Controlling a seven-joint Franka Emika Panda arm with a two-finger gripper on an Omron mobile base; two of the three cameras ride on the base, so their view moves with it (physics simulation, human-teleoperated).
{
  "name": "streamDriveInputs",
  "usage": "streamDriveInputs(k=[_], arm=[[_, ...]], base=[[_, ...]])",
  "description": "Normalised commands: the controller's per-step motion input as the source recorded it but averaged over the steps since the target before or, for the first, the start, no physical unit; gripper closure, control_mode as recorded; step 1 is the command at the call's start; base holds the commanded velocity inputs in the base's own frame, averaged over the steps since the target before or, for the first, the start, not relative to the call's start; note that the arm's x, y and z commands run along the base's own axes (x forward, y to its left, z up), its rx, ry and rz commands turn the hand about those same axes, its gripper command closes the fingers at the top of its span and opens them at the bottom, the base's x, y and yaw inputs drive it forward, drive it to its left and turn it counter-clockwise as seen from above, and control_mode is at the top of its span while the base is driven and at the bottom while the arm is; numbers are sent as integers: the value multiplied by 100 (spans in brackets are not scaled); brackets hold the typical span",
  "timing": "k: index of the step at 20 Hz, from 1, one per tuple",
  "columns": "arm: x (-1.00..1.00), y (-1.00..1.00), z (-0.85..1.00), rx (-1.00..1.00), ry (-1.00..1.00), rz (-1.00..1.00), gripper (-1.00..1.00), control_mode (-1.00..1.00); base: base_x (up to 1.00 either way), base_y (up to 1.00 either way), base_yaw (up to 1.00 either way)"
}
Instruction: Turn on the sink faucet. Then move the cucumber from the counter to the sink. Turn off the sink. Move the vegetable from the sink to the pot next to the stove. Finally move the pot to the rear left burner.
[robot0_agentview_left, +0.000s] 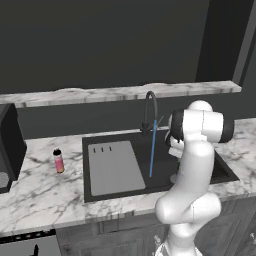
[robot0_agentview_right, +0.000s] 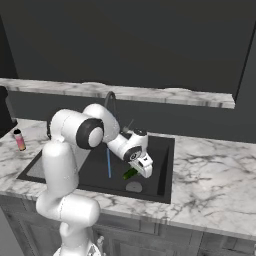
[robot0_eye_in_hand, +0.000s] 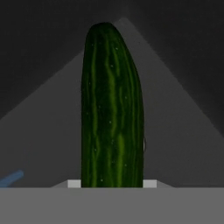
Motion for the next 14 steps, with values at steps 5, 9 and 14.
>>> streamDriveInputs(k=[5, 9, 14], arm=[[22, 0, -37, 0, 0, 11, 100, -100], [22, 0, -33, 0, 0, 9, 100, -100], [17, 0, -31, 0, 0, 8, 100, -100]], base=[[0, 0, 0], [0, 0, 0], [0, 0, 0]])
